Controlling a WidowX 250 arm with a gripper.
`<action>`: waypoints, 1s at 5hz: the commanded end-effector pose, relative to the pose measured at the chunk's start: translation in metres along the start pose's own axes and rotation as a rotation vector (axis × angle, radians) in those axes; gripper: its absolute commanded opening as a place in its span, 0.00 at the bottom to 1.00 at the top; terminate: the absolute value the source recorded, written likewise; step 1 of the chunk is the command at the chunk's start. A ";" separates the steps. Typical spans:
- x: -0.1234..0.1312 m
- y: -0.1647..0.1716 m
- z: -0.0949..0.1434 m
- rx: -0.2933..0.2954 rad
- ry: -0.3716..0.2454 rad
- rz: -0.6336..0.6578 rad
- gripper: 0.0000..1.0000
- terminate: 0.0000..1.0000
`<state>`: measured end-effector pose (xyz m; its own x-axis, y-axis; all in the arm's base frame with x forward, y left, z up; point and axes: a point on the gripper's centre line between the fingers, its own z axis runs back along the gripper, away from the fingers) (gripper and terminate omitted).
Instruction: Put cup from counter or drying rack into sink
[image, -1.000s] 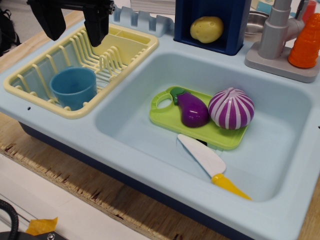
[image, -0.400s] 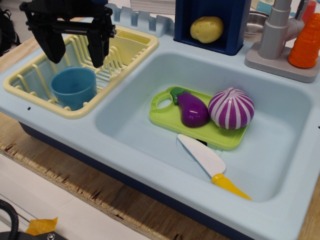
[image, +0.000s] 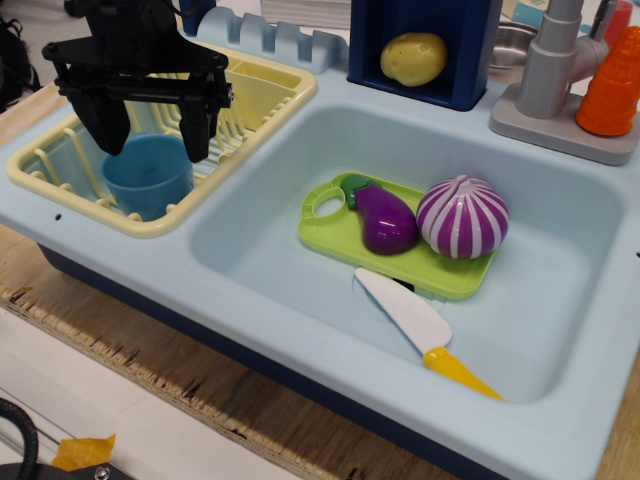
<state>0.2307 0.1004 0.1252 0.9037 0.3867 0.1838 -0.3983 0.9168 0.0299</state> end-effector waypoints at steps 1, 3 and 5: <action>0.006 -0.004 -0.008 0.006 0.012 -0.016 1.00 0.00; 0.000 -0.005 -0.025 -0.014 0.062 0.008 0.00 0.00; -0.006 -0.003 -0.022 -0.027 0.056 0.034 0.00 0.00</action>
<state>0.2269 0.0928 0.0983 0.9089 0.4064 0.0934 -0.4079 0.9130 -0.0030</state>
